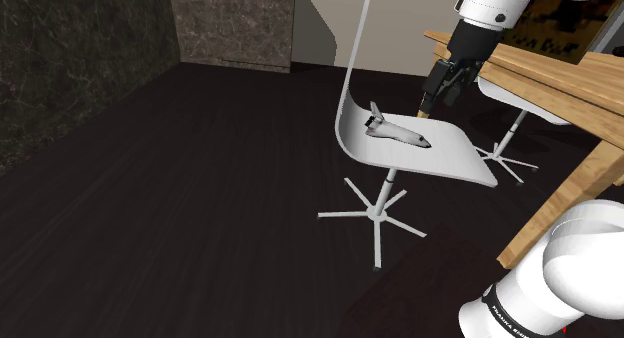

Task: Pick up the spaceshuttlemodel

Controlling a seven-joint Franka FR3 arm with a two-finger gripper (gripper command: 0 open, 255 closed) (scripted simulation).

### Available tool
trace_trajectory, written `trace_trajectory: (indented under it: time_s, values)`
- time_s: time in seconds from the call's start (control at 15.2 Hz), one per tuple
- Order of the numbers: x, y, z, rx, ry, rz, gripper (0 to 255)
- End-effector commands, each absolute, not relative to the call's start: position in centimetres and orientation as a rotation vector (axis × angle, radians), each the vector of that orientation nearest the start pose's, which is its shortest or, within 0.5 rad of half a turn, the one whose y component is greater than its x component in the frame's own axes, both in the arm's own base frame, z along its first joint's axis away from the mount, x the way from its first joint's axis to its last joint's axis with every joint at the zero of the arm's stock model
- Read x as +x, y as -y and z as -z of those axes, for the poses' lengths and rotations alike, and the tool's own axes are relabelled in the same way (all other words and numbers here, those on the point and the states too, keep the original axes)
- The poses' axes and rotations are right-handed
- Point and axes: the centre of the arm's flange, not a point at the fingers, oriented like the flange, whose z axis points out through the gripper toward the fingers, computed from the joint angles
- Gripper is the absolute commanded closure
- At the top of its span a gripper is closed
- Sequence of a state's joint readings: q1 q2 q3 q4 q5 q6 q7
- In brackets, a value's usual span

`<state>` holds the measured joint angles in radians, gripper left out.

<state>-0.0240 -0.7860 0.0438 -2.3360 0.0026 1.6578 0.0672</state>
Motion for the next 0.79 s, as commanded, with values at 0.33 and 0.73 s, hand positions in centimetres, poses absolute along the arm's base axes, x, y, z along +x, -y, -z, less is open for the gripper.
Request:
trace_trajectory:
  time_s: [0.33, 0.73]
  values:
    - [35.3, 4.6, -58.4, -3.140, 0.028, 0.116, 0]
    - [40.1, 10.9, -55.1, -3.108, 0.171, 0.051, 0]
